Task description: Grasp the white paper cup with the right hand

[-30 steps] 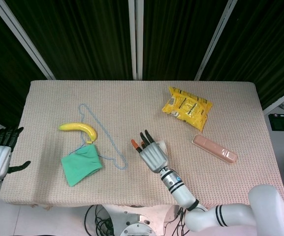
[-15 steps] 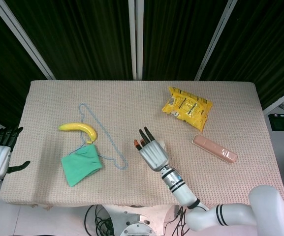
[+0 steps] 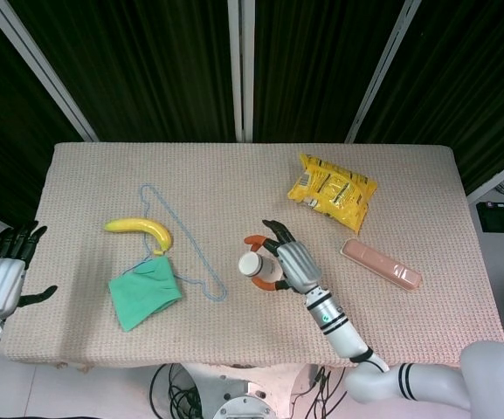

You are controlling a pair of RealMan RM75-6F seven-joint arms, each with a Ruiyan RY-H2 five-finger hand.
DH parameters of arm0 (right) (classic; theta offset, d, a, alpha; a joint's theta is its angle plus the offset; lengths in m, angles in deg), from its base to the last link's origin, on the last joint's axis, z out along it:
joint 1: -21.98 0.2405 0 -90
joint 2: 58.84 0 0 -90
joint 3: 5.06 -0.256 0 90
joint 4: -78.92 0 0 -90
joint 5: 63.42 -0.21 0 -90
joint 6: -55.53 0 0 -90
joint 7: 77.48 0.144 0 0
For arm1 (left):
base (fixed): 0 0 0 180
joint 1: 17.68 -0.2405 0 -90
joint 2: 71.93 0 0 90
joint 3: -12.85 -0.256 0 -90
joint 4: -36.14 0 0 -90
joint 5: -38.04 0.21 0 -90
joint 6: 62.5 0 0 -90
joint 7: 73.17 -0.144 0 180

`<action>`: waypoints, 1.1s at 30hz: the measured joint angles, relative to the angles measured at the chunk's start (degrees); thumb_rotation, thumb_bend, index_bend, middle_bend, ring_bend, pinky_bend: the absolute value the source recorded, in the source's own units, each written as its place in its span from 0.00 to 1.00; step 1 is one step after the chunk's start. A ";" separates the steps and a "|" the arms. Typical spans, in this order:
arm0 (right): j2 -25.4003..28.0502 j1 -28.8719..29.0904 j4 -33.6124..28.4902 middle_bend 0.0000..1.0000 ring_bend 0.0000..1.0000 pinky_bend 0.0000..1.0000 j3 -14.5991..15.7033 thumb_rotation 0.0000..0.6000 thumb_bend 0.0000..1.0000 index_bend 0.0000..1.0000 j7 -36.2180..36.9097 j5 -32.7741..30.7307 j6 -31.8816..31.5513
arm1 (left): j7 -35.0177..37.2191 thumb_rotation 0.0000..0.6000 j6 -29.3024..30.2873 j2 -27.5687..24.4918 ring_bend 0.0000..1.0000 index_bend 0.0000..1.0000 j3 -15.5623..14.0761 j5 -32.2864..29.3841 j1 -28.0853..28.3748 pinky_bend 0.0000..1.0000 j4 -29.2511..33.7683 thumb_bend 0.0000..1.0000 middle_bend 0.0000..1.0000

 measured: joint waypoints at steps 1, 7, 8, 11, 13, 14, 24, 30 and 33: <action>0.08 -0.48 0.57 0.48 0.03 0.00 -0.18 1.00 0.22 0.28 4.29 0.11 0.29 | 0.06 1.00 0.05 0.05 0.00 0.03 0.01 0.04 0.00 0.00 -0.12 0.13 0.00; 0.62 -3.79 6.04 0.48 0.03 0.00 -1.03 1.00 0.21 0.28 21.76 1.50 2.77 | 0.63 1.00 0.35 0.20 0.00 0.04 0.04 0.36 0.01 0.00 -0.68 0.13 0.00; 0.64 -4.27 7.25 0.48 0.03 0.00 -1.05 1.00 0.20 0.28 22.87 1.96 3.29 | 0.72 1.00 0.45 0.23 0.00 0.04 0.03 0.47 0.00 0.00 -0.75 0.13 0.00; 0.47 -5.06 9.42 0.48 0.03 0.00 -0.78 1.00 0.20 0.28 24.33 3.16 4.14 | 0.99 1.00 0.68 0.28 0.00 0.04 0.01 0.65 -0.05 0.00 -0.88 0.13 0.00; 0.31 -5.32 10.25 0.48 0.03 0.00 -0.47 1.00 0.20 0.28 24.54 3.94 4.24 | 1.01 1.00 0.69 0.32 0.00 0.04 0.00 0.69 -0.05 0.00 -0.98 0.13 0.00; 0.25 -5.46 10.65 0.48 0.03 0.00 -0.25 1.00 0.20 0.28 24.59 4.46 4.21 | 0.97 1.00 0.65 0.33 0.00 0.04 -0.01 0.68 -0.04 0.00 -0.98 0.13 0.00; 2.41 -7.21 10.09 0.45 0.03 0.00 1.93 1.00 0.19 0.18 22.59 7.58 3.07 | 0.36 1.00 0.52 0.35 0.00 0.04 -0.06 0.53 -0.01 0.00 -0.76 0.13 0.00; 5.03 -8.95 8.63 0.32 0.00 0.00 4.16 1.00 0.17 0.00 21.39 9.81 1.77 | -0.07 1.00 0.62 0.40 0.00 0.04 -0.18 0.71 -0.03 0.00 -0.50 0.13 0.00; 6.86 -9.73 7.76 0.12 0.00 0.00 5.38 1.00 0.11 0.00 20.57 11.35 0.86 | -0.20 1.00 0.64 0.40 0.00 0.04 -0.24 0.86 -0.01 0.00 -0.37 0.13 0.00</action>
